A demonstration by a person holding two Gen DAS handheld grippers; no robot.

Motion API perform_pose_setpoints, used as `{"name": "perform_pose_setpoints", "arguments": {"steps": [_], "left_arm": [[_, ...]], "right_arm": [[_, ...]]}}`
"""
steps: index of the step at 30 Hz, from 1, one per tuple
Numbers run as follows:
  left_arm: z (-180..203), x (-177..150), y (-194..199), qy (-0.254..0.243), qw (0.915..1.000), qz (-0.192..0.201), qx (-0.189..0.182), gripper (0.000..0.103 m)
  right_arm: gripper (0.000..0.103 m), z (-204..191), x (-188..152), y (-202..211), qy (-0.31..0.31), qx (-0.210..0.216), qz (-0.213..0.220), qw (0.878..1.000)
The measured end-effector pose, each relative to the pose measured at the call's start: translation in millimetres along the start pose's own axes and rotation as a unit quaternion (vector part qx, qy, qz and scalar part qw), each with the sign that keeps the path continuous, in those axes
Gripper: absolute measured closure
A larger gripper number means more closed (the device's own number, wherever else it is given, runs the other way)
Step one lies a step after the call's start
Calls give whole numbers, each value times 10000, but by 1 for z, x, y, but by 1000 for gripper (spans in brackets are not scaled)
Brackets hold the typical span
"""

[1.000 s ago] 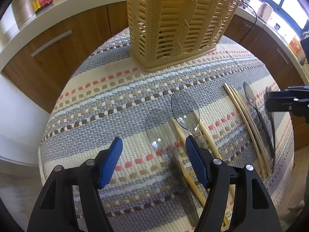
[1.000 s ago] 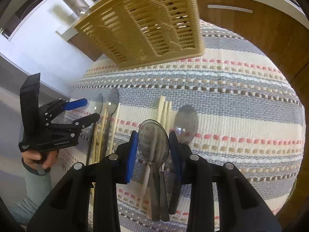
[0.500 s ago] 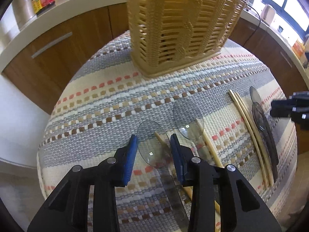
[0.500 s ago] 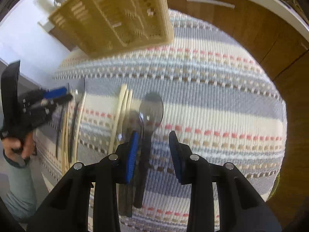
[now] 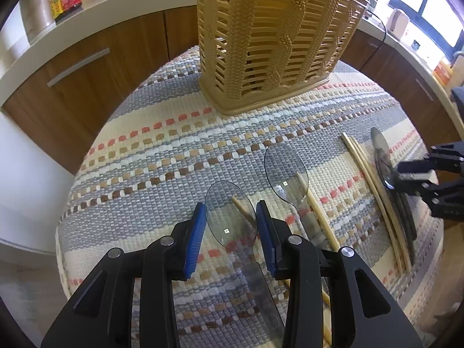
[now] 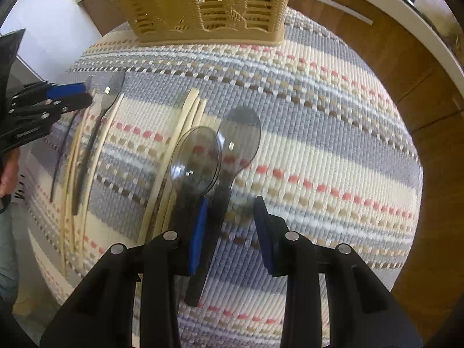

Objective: Organize utensils
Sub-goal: 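Grasp a clear plastic spoon with the left tool while the right tool holds its spoon, then lift the spoon with the right tool while the left tool carries its clear spoon over the basket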

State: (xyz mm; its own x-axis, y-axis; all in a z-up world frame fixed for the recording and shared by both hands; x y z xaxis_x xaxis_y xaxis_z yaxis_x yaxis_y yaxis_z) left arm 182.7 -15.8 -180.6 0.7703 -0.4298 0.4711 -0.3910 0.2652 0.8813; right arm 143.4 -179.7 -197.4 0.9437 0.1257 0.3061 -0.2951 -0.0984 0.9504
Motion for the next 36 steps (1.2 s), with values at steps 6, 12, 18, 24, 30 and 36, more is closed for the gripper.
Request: {"name": "perform_pose_setpoints", "arguments": {"steps": [6, 12, 18, 24, 30, 36], "left_arm": [[-10, -9, 8, 93, 9999, 25, -93, 61], [-18, -18, 5, 90, 9997, -185, -102, 46], [-4, -10, -2, -105, 9995, -292, 35, 42], [9, -4, -4, -368, 9984, -367, 226, 66], [4, -1, 11, -152, 9994, -91, 311, 71], [1, 21, 68, 11, 9963, 824, 231, 71]], "right_arm": [[73, -5, 44, -9, -168, -63, 222, 9996], [73, -6, 71, -13, -292, 42, 198, 9994], [73, -9, 79, -16, -319, 119, 49, 9994], [73, -9, 72, -23, -230, 89, 61, 9997], [74, -13, 57, 2, -164, 152, 562, 9982], [74, -14, 59, 55, -56, 338, 1331, 9905]]}}
Point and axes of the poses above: each gripper's, at about its wrist camera, not at the fingertips, and y roughly against the way its jaws point, z to its right, x to its top, the point moved 9 cm from there along -y, roughly the way its jaws point, and after that the axes turned 9 degrees about -y, right-handed, at the moved point
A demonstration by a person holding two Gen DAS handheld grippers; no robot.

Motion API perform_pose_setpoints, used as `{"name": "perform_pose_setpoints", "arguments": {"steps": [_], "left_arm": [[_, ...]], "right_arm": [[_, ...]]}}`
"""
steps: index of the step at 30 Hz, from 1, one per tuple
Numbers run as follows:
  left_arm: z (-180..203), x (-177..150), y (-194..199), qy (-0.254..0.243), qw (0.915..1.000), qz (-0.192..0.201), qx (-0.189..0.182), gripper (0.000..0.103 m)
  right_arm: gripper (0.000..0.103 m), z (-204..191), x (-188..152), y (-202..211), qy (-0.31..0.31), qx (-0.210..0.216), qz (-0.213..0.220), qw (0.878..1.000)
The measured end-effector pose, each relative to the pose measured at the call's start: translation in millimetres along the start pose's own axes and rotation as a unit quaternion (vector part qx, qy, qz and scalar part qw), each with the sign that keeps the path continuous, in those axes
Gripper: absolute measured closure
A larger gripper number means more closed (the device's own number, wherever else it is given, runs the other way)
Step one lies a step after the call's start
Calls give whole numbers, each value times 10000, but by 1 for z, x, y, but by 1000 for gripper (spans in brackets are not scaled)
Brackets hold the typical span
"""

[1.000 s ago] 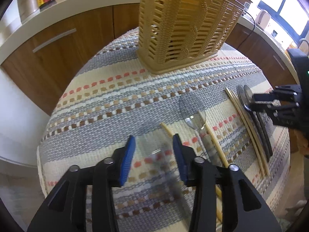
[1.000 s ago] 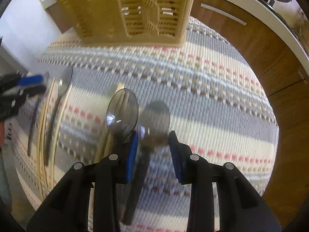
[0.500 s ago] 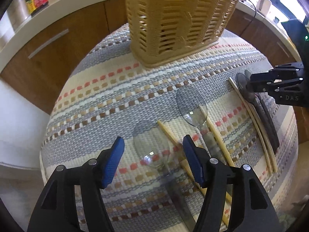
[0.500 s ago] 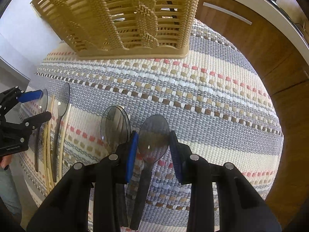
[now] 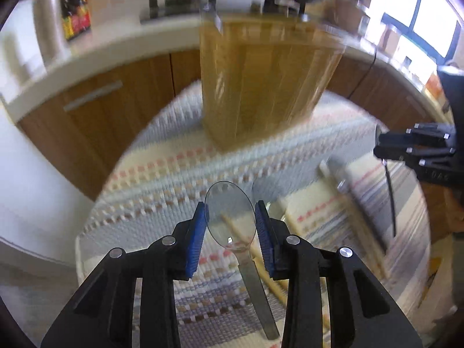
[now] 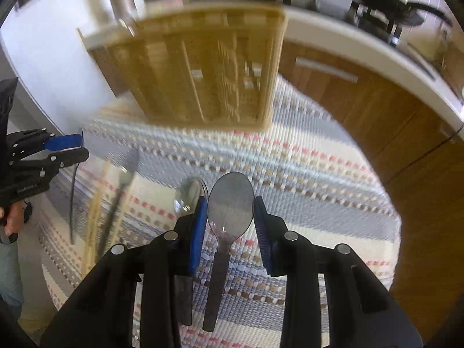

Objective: Organize utensils
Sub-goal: 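Lift the spoon with the right tool while the left tool carries its clear spoon over the basket, then open the right tool over the basket while the left tool drops its spoon in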

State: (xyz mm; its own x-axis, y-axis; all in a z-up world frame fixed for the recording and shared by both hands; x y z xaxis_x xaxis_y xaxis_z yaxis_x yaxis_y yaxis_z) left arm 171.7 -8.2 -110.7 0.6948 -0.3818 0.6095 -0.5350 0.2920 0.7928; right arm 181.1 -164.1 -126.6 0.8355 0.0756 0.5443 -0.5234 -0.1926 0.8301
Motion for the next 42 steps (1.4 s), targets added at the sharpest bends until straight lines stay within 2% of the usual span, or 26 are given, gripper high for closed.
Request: {"name": "perform_pose_setpoints", "arguments": {"steps": [3, 7, 9, 13, 17, 19, 24, 27, 29, 34, 42], "left_arm": [[7, 28, 26, -6, 9986, 517, 59, 71], [11, 72, 64, -45, 9922, 1227, 216, 71], [9, 97, 88, -48, 9857, 1652, 340, 71], [6, 147, 112, -106, 9717, 2244, 725, 71], [-2, 182, 119, -53, 9594, 2622, 1040, 71], [-6, 194, 117, -25, 9530, 2744, 1286, 71], [-16, 212, 103, 97, 9425, 3047, 1370, 71], [-21, 216, 80, 136, 9397, 3084, 1472, 71], [-25, 216, 72, 119, 9379, 3118, 1518, 71], [-22, 210, 48, 12, 9356, 3095, 1697, 71], [-21, 199, 29, -60, 9411, 3003, 1557, 70]], "right_arm": [[74, 3, 16, 28, -18, 142, 446, 9989], [74, 0, 46, 66, -49, 379, 1133, 9928], [74, -4, 67, 85, -97, 482, 1497, 9875], [74, -10, 112, 114, -233, 650, 2107, 9751], [74, -10, 156, 131, -281, 529, 2789, 9585], [74, -8, 175, 132, -291, 322, 3117, 9492], [74, -2, 202, 124, -256, -128, 3722, 9277], [74, 4, 212, 108, -250, -374, 3933, 9183], [74, 6, 214, 94, -193, -474, 3957, 9169], [74, 11, 211, 63, -135, -556, 3844, 9214], [73, 17, 198, 40, -209, -428, 3609, 9314]]}}
Point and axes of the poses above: each gripper's, at about its wrist camera, not at the fingertips, and y roughly against the way its jaws point, z to its right, x to its top, the point moved 9 cm from there along -y, roughly the way its jaws point, and after that the axes turned 9 degrees about -y, right-handed, at the moved point
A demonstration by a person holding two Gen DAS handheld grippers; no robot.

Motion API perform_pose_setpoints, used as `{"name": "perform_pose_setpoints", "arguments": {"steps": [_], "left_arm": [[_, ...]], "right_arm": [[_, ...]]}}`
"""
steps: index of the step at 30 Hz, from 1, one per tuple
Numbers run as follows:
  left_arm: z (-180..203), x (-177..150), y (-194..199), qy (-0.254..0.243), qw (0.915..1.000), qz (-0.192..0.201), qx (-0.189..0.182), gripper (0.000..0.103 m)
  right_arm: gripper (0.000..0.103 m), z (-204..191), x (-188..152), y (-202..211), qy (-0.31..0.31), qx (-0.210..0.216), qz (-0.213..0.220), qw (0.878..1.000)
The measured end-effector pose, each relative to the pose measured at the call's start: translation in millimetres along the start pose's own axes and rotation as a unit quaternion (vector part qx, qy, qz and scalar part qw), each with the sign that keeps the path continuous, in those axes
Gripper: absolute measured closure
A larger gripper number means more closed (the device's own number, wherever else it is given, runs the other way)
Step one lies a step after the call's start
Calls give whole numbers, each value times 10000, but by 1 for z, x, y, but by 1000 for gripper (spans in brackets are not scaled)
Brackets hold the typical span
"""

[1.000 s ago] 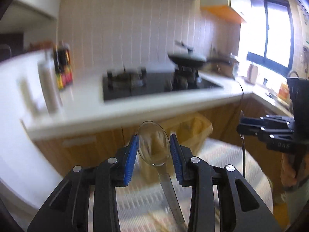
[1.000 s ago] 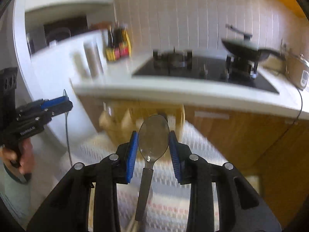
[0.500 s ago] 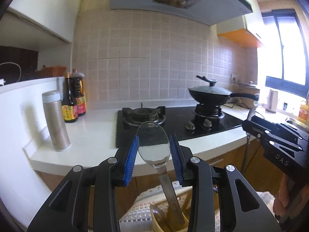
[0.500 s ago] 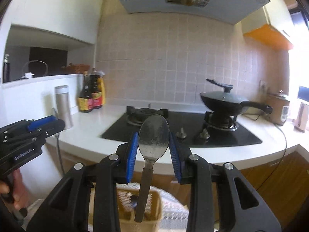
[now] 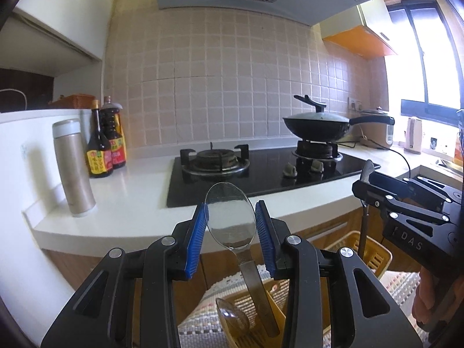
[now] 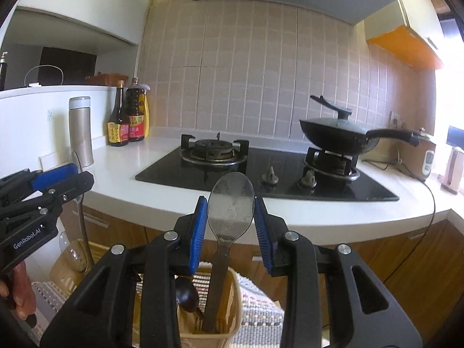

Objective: Organize utensils
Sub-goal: 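Open the right tool over the basket while the left tool drops its spoon in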

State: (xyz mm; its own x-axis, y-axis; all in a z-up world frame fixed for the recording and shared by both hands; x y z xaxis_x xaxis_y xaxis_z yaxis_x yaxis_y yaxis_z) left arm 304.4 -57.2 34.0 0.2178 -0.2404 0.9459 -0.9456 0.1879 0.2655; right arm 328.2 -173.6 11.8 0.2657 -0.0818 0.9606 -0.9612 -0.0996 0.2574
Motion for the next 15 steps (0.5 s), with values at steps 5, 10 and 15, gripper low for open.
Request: {"name": "perform_pose_setpoints", "arguments": {"steps": [5, 10, 15], "left_arm": [[2, -6, 6, 16, 9996, -104, -246, 65], [2, -7, 24, 24, 9995, -111, -309, 57], [-1, -3, 52, 62, 9993, -78, -355, 54]], "right_arm": [[73, -2, -9, 7, -138, 294, -362, 9988], [53, -2, -16, 25, -279, 459, -567, 9969], [53, 2, -20, 52, -384, 491, -738, 9953]]}}
Point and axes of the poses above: each gripper's, at about its wrist camera, not at the fingertips, and y roughly against the way its jaws point, z to its right, x to its top, the point moved 9 cm from there along -y, roughly the way its jaws point, and after that the axes turned 9 degrees about -y, right-handed, at the moved point
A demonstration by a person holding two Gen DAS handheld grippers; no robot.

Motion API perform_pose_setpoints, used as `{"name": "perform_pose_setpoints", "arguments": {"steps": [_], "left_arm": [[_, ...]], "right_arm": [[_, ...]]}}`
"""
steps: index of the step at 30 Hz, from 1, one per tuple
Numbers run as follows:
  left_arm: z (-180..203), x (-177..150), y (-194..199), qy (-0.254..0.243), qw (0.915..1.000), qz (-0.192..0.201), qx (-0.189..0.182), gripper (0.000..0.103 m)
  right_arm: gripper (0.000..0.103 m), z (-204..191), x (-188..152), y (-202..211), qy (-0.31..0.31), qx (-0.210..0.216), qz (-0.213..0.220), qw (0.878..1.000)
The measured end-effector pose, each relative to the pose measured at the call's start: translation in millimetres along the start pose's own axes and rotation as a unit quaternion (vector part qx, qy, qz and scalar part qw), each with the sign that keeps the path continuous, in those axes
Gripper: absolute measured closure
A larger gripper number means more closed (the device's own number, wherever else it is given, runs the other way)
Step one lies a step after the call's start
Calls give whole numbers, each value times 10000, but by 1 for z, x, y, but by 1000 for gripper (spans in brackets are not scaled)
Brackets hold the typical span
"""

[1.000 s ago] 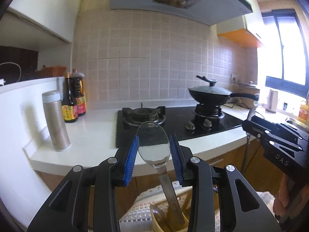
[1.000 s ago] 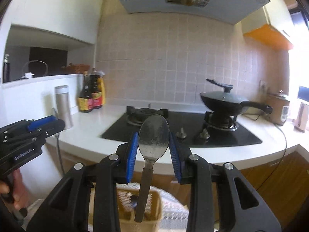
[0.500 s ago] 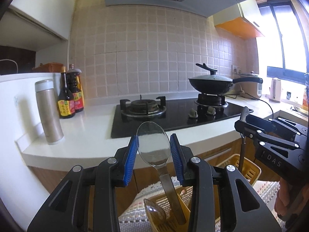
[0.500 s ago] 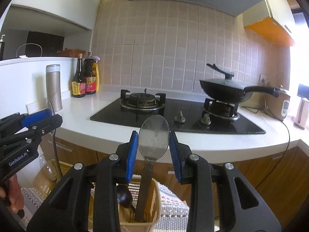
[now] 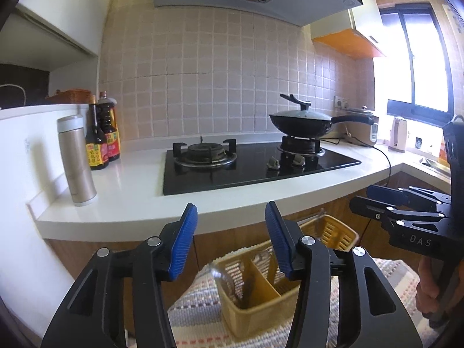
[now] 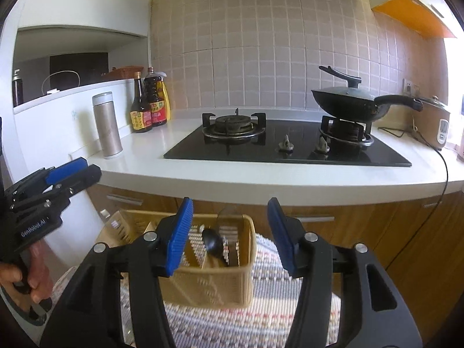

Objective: Organize utensils
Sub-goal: 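Lower the right tool to the row and grasp a clear plastic spoon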

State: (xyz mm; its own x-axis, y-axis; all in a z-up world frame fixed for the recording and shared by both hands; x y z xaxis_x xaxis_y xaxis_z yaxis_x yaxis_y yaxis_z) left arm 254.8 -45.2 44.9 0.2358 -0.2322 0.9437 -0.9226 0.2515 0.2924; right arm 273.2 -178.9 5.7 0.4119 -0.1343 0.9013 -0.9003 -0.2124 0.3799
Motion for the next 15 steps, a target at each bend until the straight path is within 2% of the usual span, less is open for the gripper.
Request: {"name": "perform_pose_setpoints", "arguments": {"steps": [5, 8, 14, 15], "left_arm": [[-2, 4, 32, 71, 10000, 54, -34, 51], [-1, -1, 45, 152, 9998, -75, -125, 50], [12, -37, 47, 252, 9950, -835, -490, 49], [15, -47, 46, 248, 9932, -993, -557, 49]], "right_arm": [[53, -5, -11, 25, 38, -20, -287, 9996], [53, -11, -27, 33, 85, -52, -680, 9976], [54, -22, -83, 33, 198, -29, -1795, 9836], [56, -23, -94, 32, 220, -29, -1966, 9802]]}}
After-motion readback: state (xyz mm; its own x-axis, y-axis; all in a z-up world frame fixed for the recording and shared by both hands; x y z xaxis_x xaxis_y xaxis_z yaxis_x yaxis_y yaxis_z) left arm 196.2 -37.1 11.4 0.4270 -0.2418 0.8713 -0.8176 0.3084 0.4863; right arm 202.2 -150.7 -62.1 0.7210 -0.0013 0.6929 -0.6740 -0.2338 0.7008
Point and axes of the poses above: each gripper's, at about its wrist camera, not at the fingertips, and y roughly against the way its jaws point, z to its right, x to its top, the point moved 9 cm from there along -y, roughly the way its jaws point, and after that the axes turned 9 degrees about -y, right-handed, at the moved point
